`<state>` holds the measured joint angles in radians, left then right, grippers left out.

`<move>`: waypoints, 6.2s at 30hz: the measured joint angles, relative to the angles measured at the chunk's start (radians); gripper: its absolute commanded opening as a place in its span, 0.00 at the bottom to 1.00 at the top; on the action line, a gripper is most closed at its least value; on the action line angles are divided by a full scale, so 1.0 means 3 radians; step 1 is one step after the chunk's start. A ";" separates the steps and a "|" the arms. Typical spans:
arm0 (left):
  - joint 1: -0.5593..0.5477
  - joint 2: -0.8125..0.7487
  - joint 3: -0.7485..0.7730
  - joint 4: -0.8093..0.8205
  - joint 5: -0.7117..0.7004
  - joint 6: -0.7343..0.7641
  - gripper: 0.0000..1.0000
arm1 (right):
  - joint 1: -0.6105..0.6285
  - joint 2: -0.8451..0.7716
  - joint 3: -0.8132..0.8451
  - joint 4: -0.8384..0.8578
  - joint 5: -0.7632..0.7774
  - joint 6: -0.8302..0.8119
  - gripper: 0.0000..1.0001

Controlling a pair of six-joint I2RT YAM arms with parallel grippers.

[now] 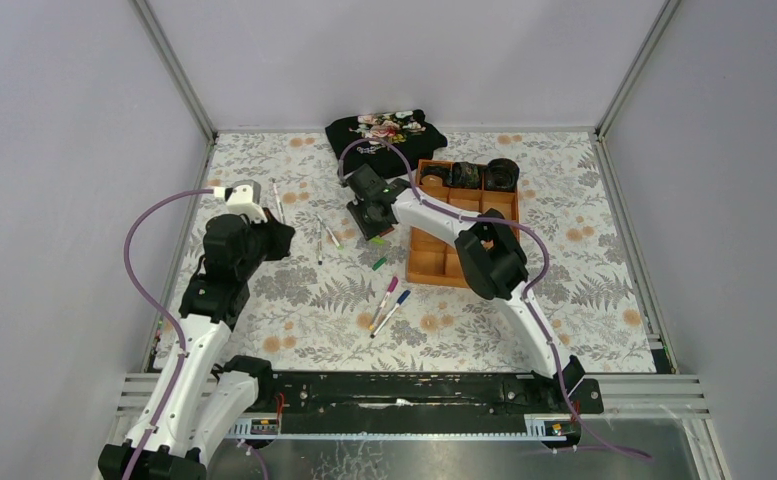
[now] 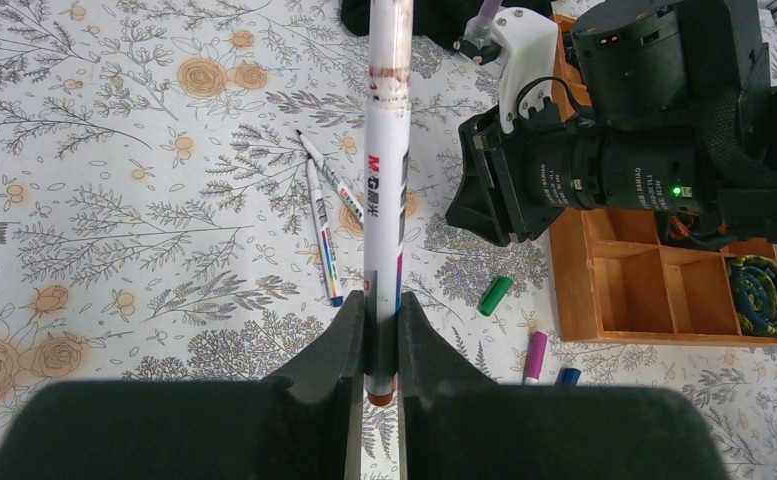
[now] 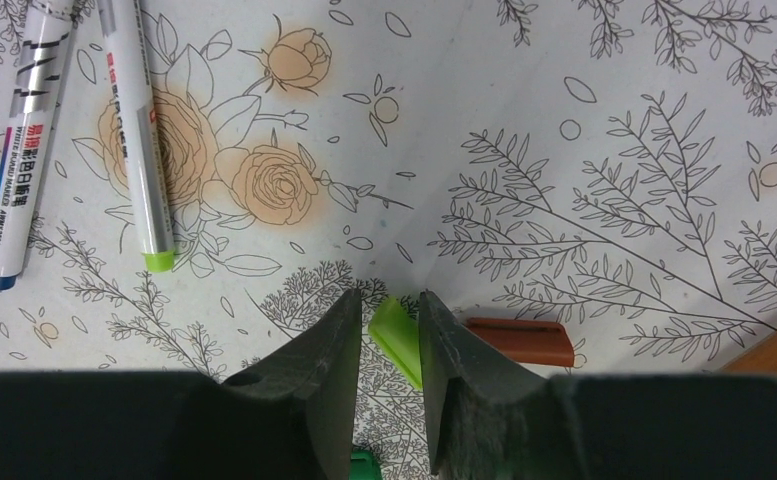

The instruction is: Insert the pens into the pen caps

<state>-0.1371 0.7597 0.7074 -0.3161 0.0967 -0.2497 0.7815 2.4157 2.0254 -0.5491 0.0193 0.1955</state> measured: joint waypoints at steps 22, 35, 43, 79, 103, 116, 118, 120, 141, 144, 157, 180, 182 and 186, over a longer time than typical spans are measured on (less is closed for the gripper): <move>-0.0003 0.0144 -0.0025 0.0010 0.0388 -0.0114 0.00 | 0.0144 -0.0427 -0.0759 0.0256 0.0142 -0.0041 0.31; -0.0392 0.0135 -0.0170 0.0181 0.0332 -0.0367 0.00 | 0.0142 -0.0759 -0.1306 0.0593 -0.0017 0.0168 0.00; -0.0657 0.0132 -0.0483 0.0662 0.0772 -0.0580 0.00 | 0.0098 -0.1776 -0.2227 0.1057 -0.0099 0.0704 0.00; -0.1006 0.0028 -0.0563 0.1258 0.1600 -0.0683 0.00 | 0.0047 -0.3199 -0.3180 0.3446 -0.0487 0.2108 0.00; -0.1044 -0.0025 -0.0563 0.1254 0.1597 -0.0682 0.00 | 0.0047 -0.3273 -0.3179 0.3562 -0.0599 0.2230 0.00; -0.1048 -0.0028 -0.0565 0.1253 0.1597 -0.0682 0.00 | 0.0047 -0.3320 -0.3178 0.3592 -0.0605 0.2228 0.00; -0.1049 -0.0029 -0.0565 0.1253 0.1597 -0.0682 0.00 | 0.0047 -0.3320 -0.3178 0.3592 -0.0612 0.2228 0.00; -0.1050 -0.0034 -0.0565 0.1254 0.1597 -0.0682 0.00 | 0.0047 -0.3320 -0.3178 0.3592 -0.0628 0.2228 0.00; -0.1068 -0.0051 -0.0565 0.1246 0.1596 -0.0680 0.00 | 0.0047 -0.3309 -0.3178 0.3592 -0.0735 0.2225 0.00; -0.1068 -0.0052 -0.0565 0.1244 0.1595 -0.0680 0.00 | 0.0047 -0.3309 -0.3178 0.3592 -0.0740 0.2225 0.00; -0.1068 -0.0080 -0.0566 0.1225 0.1591 -0.0680 0.00 | 0.0047 -0.3309 -0.3179 0.3592 -0.0741 0.2213 0.00; -0.1068 -0.0107 -0.0566 0.1205 0.1562 -0.0680 0.00 | 0.0047 -0.3305 -0.3185 0.3610 -0.0732 0.2193 0.00; -0.1068 -0.0107 -0.0566 0.1205 0.1562 -0.0680 0.00 | 0.0047 -0.3300 -0.3184 0.3614 -0.0732 0.2195 0.00; -0.1069 -0.0107 -0.0568 0.1203 0.1560 -0.0682 0.00 | 0.0047 -0.3288 -0.3183 0.3621 -0.0732 0.2195 0.00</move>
<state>-0.4580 0.7277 0.5369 0.0448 0.5648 -0.4541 0.7956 1.4292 1.0706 0.5373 -0.2005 0.8539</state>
